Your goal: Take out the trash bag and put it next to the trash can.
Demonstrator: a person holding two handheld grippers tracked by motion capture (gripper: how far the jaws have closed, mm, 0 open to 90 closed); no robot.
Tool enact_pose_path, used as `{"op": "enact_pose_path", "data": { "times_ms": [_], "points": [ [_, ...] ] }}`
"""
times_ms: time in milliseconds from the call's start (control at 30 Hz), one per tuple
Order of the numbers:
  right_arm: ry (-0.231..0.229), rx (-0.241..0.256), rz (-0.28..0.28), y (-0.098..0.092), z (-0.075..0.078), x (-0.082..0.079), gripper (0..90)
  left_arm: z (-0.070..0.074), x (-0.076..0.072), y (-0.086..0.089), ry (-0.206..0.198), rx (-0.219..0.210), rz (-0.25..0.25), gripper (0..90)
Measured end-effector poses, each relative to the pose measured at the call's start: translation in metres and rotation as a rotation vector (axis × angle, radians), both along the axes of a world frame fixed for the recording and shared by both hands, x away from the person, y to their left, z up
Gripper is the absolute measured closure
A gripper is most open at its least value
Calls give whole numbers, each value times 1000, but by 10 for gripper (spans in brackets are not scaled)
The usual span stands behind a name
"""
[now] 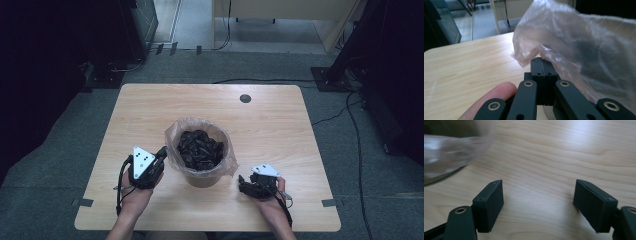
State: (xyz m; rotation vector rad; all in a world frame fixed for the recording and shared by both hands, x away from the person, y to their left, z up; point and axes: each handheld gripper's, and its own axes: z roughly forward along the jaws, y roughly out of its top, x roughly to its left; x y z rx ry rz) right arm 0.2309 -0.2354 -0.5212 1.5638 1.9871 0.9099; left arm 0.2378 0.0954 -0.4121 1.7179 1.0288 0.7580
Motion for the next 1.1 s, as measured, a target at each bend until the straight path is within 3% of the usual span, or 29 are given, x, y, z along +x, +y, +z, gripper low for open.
{"op": "enact_pose_path", "data": {
  "times_ms": [67, 167, 367, 400, 500, 533, 567, 633, 733, 767, 833, 1000, 1100],
  "points": [
    [6, 17, 40, 15, 0, -5, 209, 4, -2, 0, -5, -15, -6, 900],
    [-19, 46, 52, 26, 3, -7, 198, 6, -1, 1, 6, -49, -16, 900],
    [-75, 25, 33, 33, 9, -3, 235, 6, 1, 0, 23, -67, -24, 900],
    [-80, 22, 28, 34, 9, -3, 276, 6, 1, 0, 21, -65, -23, 900],
    [-142, 44, 44, 35, 14, -3, 600, 6, 1, 1, 18, -69, -10, 900],
    [-142, 44, 44, 35, 14, -3, 600, 6, 1, 1, 18, -69, -10, 900],
    [-184, 64, 49, 34, 19, -4, 725, 8, 2, 5, 22, -81, 3, 900],
    [-229, 73, 45, 32, 26, -5, 799, 8, 3, 9, 28, -96, 8, 900],
    [-290, 99, 17, 28, 38, -6, 853, 8, 3, 11, 33, -94, 12, 900],
    [-307, 106, 12, 27, 43, -6, 867, 5, 5, 11, 30, -73, 23, 900],
    [-322, 113, 7, 27, 47, -5, 876, 3, 6, 12, 32, -67, 35, 900],
    [-403, 128, 5, 32, 74, -3, 897, -7, 12, 23, 74, -70, 68, 893],
    [-441, 127, 11, 36, 87, -2, 898, -9, 11, 23, 88, -57, 40, 826]
  ]
}}
